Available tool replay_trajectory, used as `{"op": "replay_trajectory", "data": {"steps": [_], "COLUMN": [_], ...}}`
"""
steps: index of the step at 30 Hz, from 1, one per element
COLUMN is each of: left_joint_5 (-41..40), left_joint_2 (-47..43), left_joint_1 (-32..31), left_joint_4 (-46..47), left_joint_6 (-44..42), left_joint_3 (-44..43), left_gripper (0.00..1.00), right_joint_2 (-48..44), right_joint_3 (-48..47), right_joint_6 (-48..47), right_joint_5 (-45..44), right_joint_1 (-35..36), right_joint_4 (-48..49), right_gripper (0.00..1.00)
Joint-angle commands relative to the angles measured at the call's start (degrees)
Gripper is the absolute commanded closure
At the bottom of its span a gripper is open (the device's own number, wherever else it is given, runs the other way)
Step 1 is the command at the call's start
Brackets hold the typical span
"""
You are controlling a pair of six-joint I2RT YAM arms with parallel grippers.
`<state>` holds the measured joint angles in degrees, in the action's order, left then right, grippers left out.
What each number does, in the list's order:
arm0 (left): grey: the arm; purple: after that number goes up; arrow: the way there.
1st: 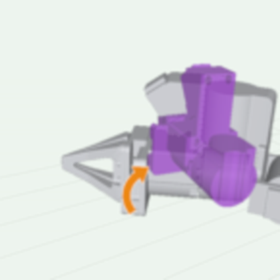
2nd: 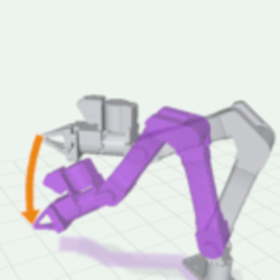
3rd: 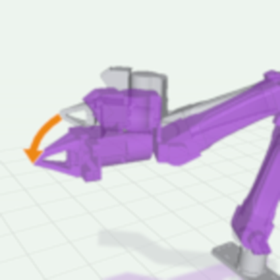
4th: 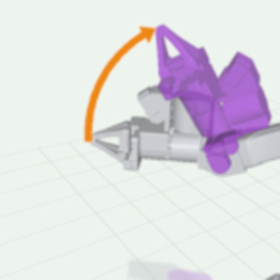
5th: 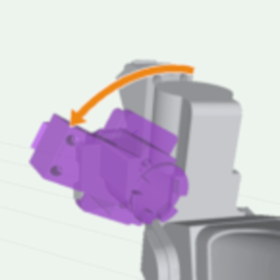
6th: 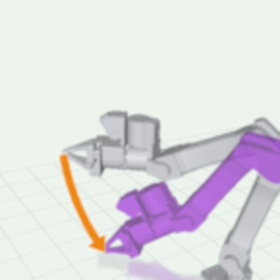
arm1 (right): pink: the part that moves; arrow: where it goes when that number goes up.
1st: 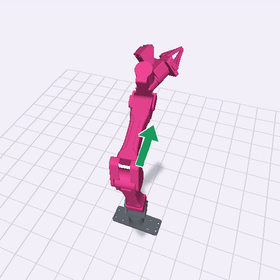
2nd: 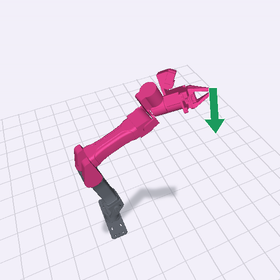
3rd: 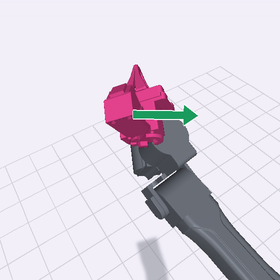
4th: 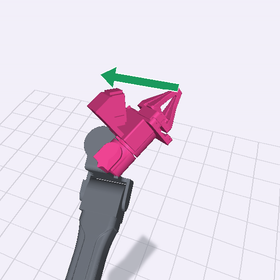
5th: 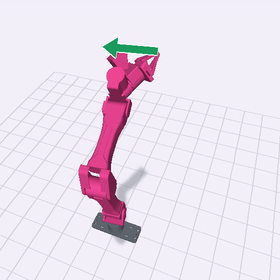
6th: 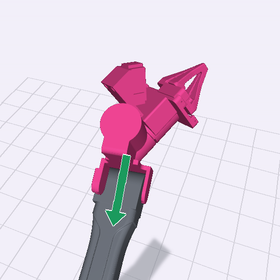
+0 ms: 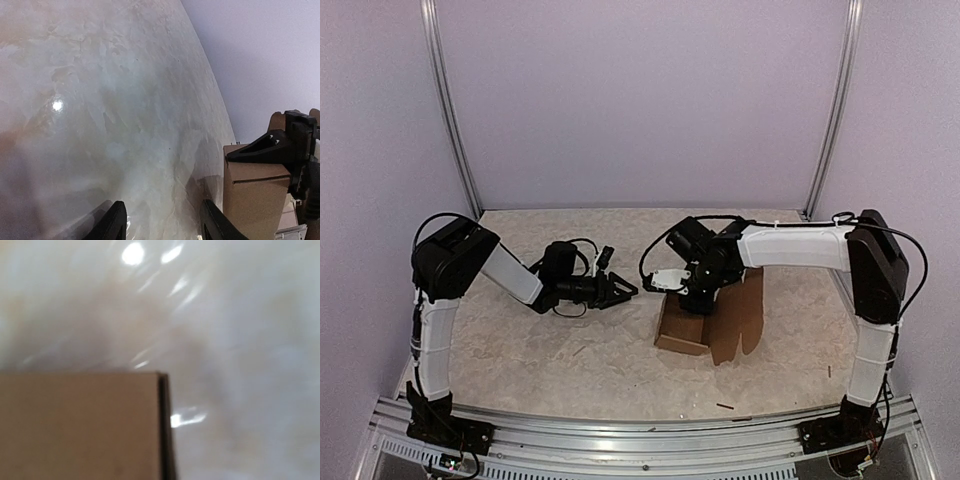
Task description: Fold the paper box
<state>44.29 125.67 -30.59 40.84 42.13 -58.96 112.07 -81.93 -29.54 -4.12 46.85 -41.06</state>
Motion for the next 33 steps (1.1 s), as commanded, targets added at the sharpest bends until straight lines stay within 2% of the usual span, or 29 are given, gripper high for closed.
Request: {"op": "replay_trajectory", "data": {"steps": [1, 14, 23, 27, 30, 33], "left_joint_5": [-1.75, 1.14, 2.01, 2.62, 2.69, 2.38], "left_joint_2": [5.12, 10.35, 9.83, 9.77, 9.89, 9.64], "left_joint_1": [-2.59, -5.93, -6.5, -6.76, -6.79, -6.7], "left_joint_4": [-5.3, -4.43, -3.25, -1.98, -1.7, -1.53], "left_joint_6": [0.28, 3.25, 4.2, 4.57, 4.58, 4.65], "left_joint_3": [-1.88, -10.77, -9.5, -9.36, -9.35, -8.88], "left_gripper": [0.51, 0.51, 0.54, 0.54, 0.54, 0.54], "right_joint_2": [-3.76, -0.28, 4.11, 5.76, 6.21, 6.86], "right_joint_3": [1.1, 1.11, 0.72, 1.04, 2.19, 0.99], "right_joint_6": [-1.28, -1.55, -0.75, -0.06, -0.11, 0.71], "right_joint_5": [-3.59, -5.04, -10.62, -15.68, -20.91, -20.86], "right_joint_1": [0.35, -0.07, -1.4, -1.49, -1.46, -1.73], "right_joint_4": [8.19, 16.37, 21.17, 24.11, 27.79, 27.14], "right_gripper": [0.97, 0.97, 0.97, 0.97, 0.95, 0.92]}}
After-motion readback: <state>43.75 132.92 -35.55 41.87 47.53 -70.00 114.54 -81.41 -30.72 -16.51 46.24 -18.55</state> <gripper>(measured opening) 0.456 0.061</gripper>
